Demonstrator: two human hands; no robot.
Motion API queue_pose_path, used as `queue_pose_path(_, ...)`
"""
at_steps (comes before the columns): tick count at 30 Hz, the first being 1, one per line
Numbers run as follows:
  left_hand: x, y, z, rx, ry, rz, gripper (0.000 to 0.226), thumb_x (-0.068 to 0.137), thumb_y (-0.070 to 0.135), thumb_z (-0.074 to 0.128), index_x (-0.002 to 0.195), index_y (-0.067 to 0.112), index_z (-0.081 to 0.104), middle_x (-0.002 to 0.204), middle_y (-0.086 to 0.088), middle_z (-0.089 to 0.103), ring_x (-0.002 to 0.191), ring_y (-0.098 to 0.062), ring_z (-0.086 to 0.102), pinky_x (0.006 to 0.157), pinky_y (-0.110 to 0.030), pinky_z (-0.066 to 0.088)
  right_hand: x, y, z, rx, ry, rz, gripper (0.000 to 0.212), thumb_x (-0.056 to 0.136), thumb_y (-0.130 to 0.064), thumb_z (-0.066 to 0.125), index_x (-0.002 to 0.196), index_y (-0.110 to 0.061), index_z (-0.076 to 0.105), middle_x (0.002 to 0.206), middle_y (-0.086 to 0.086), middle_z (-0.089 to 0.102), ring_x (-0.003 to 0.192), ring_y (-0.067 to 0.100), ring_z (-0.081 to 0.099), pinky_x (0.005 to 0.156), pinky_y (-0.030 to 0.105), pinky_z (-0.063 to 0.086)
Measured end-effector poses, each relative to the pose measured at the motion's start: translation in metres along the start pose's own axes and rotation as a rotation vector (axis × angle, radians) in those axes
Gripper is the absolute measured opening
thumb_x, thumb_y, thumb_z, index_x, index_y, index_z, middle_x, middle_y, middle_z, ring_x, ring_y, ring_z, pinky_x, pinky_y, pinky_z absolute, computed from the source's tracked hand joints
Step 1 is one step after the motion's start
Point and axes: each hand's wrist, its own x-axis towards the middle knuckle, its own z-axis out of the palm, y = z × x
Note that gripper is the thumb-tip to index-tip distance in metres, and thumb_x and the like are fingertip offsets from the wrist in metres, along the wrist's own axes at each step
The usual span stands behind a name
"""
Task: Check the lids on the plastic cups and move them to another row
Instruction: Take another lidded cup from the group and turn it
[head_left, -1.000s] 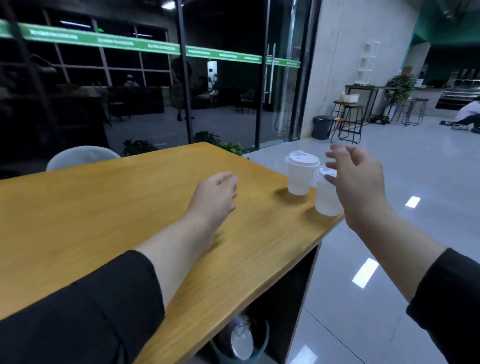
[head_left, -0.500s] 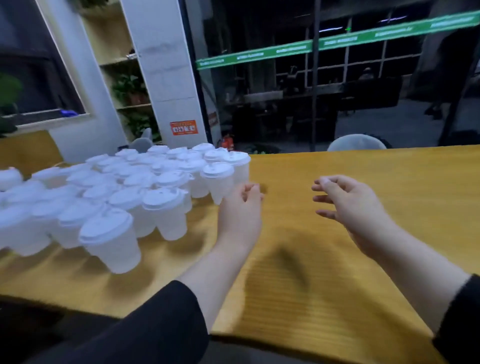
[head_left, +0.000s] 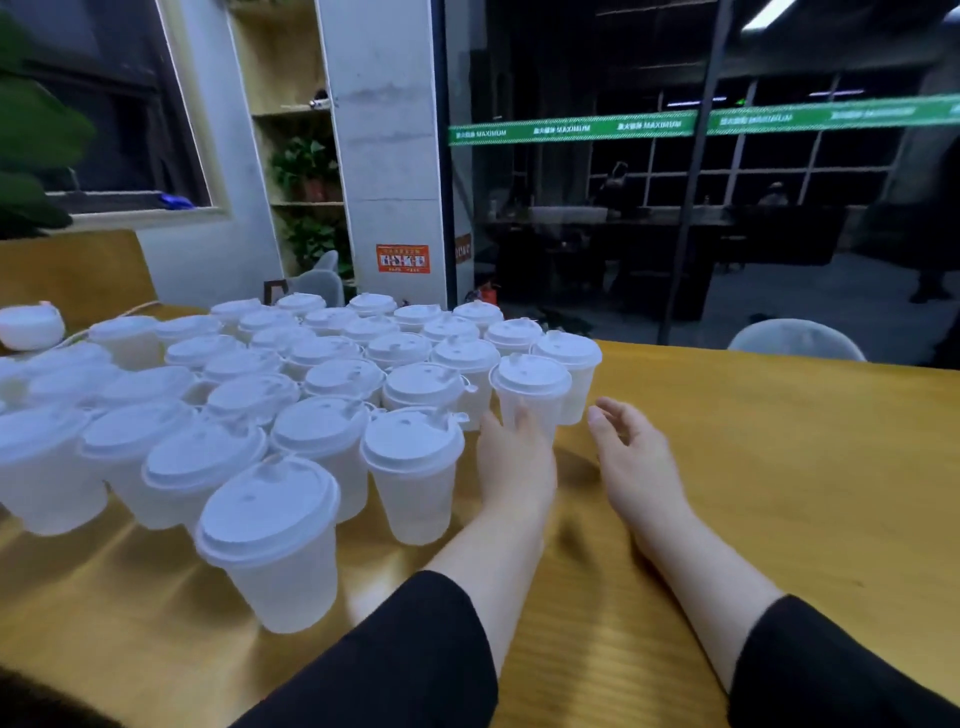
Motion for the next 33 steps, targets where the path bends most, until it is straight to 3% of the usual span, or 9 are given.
queue_pose_path(4,0.025,-0.013,0.013,-0.036,-0.01,0.0,0.055,0.107,0.052,0.034,0.154,0.025,0.04,0.147,-0.002,0.056,0.131,-0.026,0.053,0.11,-0.045,0.041,0.029,0.015,0.017,0.043,-0.019,0.053,0.041,0.102,-0.047,0.053,0.133,-0.022,0.064,0.128,-0.007,0.069,0.119,0.011,0.063,0.107,0.045,0.049)
queue_pose_path(7,0.03,-0.013,0.014,-0.076,-0.019,0.066,0.054,0.107,0.054,0.034,0.154,0.03,0.04,0.151,0.004,0.054,0.137,-0.021,0.05,0.116,-0.044,0.039,0.037,0.016,0.028,0.154,-0.087,0.079,0.03,0.103,-0.049,0.048,0.108,-0.035,0.073,0.114,-0.012,0.075,0.112,0.011,0.068,0.105,0.049,0.051)
queue_pose_path(10,0.033,-0.01,0.012,-0.125,-0.044,0.066,0.052,0.107,0.056,0.035,0.15,0.03,0.047,0.141,0.01,0.059,0.13,-0.014,0.053,0.106,-0.033,0.041,0.035,0.009,0.031,0.256,-0.133,0.097,0.034,0.107,-0.043,0.046,0.109,-0.027,0.075,0.113,-0.007,0.077,0.111,0.017,0.071,0.103,0.055,0.052)
queue_pose_path(15,0.026,-0.008,0.01,-0.108,-0.124,0.059,0.037,0.103,0.057,0.044,0.131,0.037,0.06,0.122,0.015,0.068,0.115,-0.012,0.062,0.103,-0.037,0.048,0.015,-0.004,0.008,0.312,-0.21,0.14,0.032,0.102,-0.043,0.057,0.115,-0.019,0.075,0.113,-0.002,0.077,0.104,0.015,0.072,0.101,0.051,0.055)
queue_pose_path(19,0.015,-0.004,0.016,-0.164,-0.217,0.05,0.032,0.104,0.047,0.043,0.116,0.035,0.07,0.109,0.008,0.075,0.105,-0.017,0.068,0.084,-0.034,0.054,-0.001,-0.011,-0.029,0.32,-0.215,0.128,0.035,0.092,-0.041,0.067,0.121,-0.023,0.072,0.113,-0.003,0.077,0.103,0.01,0.073,0.095,0.041,0.056)
queue_pose_path(24,-0.002,-0.001,0.043,-0.172,-0.353,0.003,0.037,0.097,0.049,0.046,0.109,0.028,0.075,0.109,0.001,0.078,0.108,-0.024,0.07,0.092,-0.04,0.053,-0.02,-0.009,-0.08,0.218,-0.183,0.118,0.055,0.071,-0.044,0.079,0.118,-0.017,0.065,0.115,-0.004,0.076,0.108,0.019,0.072,0.099,0.056,0.055)
queue_pose_path(27,0.001,-0.004,0.051,-0.223,-0.439,-0.04,0.05,0.09,0.049,0.049,0.116,0.015,0.074,0.114,-0.009,0.077,0.111,-0.033,0.071,0.102,-0.052,0.051,-0.027,-0.005,-0.102,0.145,-0.203,0.098,0.048,0.075,-0.043,0.074,0.112,-0.014,0.07,0.108,-0.004,0.078,0.105,0.015,0.073,0.094,0.049,0.059)
queue_pose_path(30,0.009,-0.008,0.05,-0.254,-0.48,-0.055,0.039,0.099,0.036,0.051,0.105,0.003,0.072,0.11,-0.016,0.076,0.099,-0.03,0.071,0.087,-0.043,0.051,-0.025,-0.005,-0.121,0.064,-0.259,0.066,0.042,0.081,-0.045,0.068,0.103,-0.01,0.074,0.101,0.0,0.079,0.1,0.013,0.075,0.087,0.038,0.062)
queue_pose_path(33,0.014,-0.008,0.047,-0.198,-0.387,0.013,0.026,0.1,0.03,0.057,0.089,0.01,0.07,0.093,-0.011,0.073,0.093,-0.023,0.065,0.082,-0.04,0.049,-0.011,0.002,-0.132,0.009,-0.13,0.021,0.041,0.099,-0.039,0.057,0.091,-0.001,0.07,0.08,0.007,0.077,0.08,0.022,0.074,0.072,0.039,0.064)
